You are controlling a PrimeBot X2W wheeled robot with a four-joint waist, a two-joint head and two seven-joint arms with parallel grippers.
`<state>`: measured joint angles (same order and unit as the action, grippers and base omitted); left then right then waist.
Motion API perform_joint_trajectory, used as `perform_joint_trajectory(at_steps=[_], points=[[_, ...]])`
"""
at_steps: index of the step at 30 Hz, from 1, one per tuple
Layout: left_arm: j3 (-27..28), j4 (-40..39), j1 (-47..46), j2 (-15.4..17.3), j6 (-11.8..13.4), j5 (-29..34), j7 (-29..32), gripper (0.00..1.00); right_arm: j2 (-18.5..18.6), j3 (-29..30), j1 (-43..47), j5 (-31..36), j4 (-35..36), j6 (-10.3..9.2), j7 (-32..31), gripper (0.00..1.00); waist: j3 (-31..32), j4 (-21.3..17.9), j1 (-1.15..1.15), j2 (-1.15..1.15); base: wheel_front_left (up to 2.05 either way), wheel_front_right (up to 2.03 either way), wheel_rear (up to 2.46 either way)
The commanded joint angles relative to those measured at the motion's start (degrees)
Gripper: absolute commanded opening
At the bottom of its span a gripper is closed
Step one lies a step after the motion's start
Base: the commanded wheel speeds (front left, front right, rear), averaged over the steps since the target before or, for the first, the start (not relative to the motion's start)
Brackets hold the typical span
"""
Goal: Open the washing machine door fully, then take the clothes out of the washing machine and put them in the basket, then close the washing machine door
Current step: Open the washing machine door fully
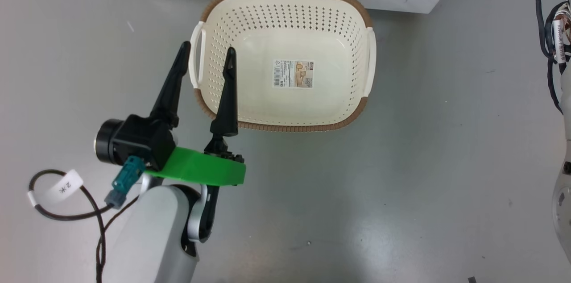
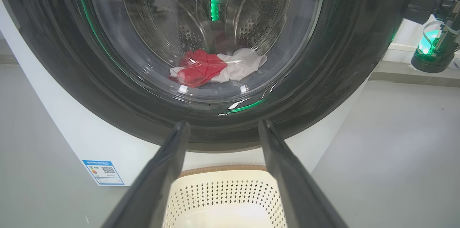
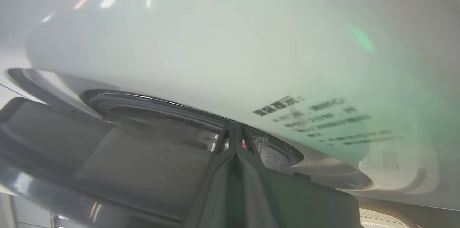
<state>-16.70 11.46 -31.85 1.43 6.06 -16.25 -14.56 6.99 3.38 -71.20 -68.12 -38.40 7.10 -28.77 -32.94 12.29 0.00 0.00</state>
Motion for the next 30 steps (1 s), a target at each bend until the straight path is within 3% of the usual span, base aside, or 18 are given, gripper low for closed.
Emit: perform_joint_trajectory(at_steps=[1, 16, 30], points=[[1.44, -1.41, -0.52, 1.44, 0.33, -0.44, -0.44, 1.00, -1.65, -0.31, -1.57, -0.47, 1.02, 0.39, -1.31, 0.00, -0.03, -0.05, 0.00, 0.00, 0.00, 0.00, 0.00], [1.79, -1.40, -0.57, 1.44, 0.06, -0.56, -0.44, 1.00, -3.58, -0.99, -1.45, -2.91, 1.71, 0.39, -8.53, 0.00, -0.11, -0.27, 0.00, 0.00, 0.00, 0.00, 0.00], [2.47, -1.61, -0.14, 1.44, 0.10, -0.26, -0.44, 1.00, -4.09, -3.46, 1.97, -5.22, 5.09, 0.39, -11.31, 0.00, 1.26, -0.72, 0.00, 0.00, 0.00, 0.00, 0.00]])
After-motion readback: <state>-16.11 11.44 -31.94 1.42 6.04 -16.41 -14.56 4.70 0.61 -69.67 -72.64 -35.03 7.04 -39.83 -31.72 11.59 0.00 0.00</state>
